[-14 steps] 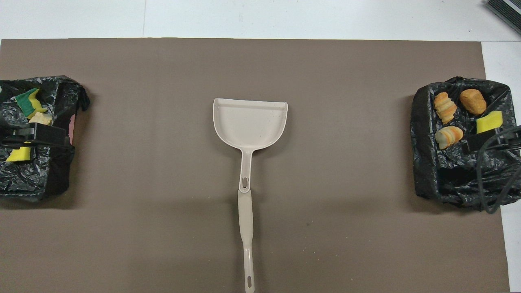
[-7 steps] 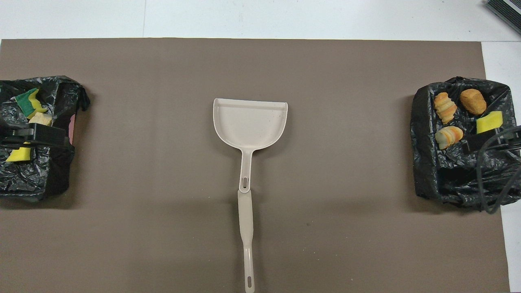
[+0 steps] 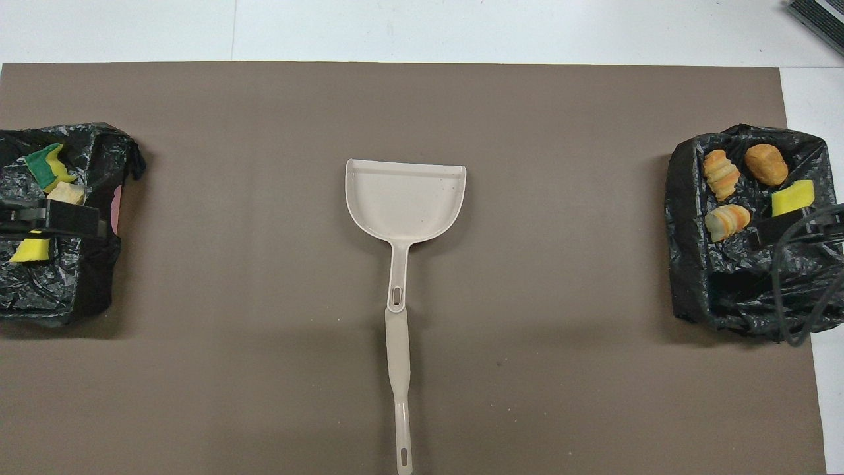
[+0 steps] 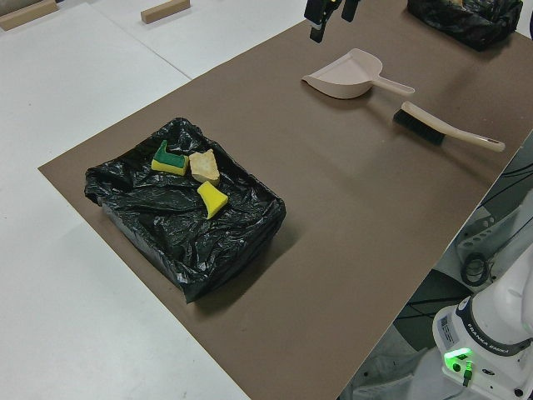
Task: Sweep and dump trash in bin
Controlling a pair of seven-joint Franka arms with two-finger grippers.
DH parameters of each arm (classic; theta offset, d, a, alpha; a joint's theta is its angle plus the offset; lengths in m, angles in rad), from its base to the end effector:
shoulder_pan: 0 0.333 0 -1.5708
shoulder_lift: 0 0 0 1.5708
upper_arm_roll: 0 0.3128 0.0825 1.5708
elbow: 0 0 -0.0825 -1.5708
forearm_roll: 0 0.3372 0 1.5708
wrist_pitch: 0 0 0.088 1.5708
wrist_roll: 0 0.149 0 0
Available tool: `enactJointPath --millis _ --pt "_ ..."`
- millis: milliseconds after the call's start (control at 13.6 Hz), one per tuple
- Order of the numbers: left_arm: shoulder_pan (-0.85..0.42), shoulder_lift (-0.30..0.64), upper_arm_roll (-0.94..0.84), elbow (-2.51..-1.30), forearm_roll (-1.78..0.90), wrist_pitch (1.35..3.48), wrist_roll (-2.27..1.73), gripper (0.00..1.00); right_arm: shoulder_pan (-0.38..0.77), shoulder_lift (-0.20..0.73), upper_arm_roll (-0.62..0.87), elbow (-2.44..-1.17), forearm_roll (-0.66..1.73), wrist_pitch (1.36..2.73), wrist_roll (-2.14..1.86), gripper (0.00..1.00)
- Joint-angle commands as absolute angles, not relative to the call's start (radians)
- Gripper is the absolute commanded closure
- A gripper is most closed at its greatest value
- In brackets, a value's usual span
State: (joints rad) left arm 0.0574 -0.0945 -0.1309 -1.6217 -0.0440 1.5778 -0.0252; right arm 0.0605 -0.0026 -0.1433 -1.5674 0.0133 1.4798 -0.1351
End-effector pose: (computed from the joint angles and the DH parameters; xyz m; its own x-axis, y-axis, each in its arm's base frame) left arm 0.4795 -0.0449 0.6046 0.9977 -0.0479 0.0490 -0.0496 -0.9982 0.0329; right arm 0.4919 -0.0388 0.5746 0.9952 0.0538 -0.0823 0.0519 -0.9983 -0.0250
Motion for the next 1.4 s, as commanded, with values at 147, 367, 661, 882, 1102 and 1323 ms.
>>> enactJointPath --millis 147,367,661,882,1102,1323 --pt "0.069 -0.106 -0.138 -1.621 -0.052 1.572 -0.023 0.0 0.051 -0.008 -0.135 -1.571 0.026 1.485 -0.12 0.0" --pt "0.069 -0.106 -0.138 -1.621 -0.051 1.572 -0.023 0.0 0.051 -0.008 -0.137 -1.571 0.026 1.486 -0.12 0.0" --pt "0.069 -0.106 -0.138 -1.621 -0.051 1.583 -0.021 0.0 0.051 -0.008 -0.137 -1.569 0.026 1.485 -0.118 0.0" --pt "0.069 -0.106 -0.138 -1.621 -0.051 1.585 -0.021 0.0 0.051 -0.008 -0.135 -1.571 0.026 1.485 -0.12 0.0" --pt "0.069 -0.106 -0.138 -1.621 -0.051 1.582 -0.023 0.0 0.051 -0.008 -0.137 -1.571 0.026 1.485 -0.118 0.0" --pt "0.068 -0.106 -0.138 -1.621 -0.051 1.583 -0.023 0.0 0.051 -0.008 -0.137 -1.571 0.026 1.485 -0.118 0.0"
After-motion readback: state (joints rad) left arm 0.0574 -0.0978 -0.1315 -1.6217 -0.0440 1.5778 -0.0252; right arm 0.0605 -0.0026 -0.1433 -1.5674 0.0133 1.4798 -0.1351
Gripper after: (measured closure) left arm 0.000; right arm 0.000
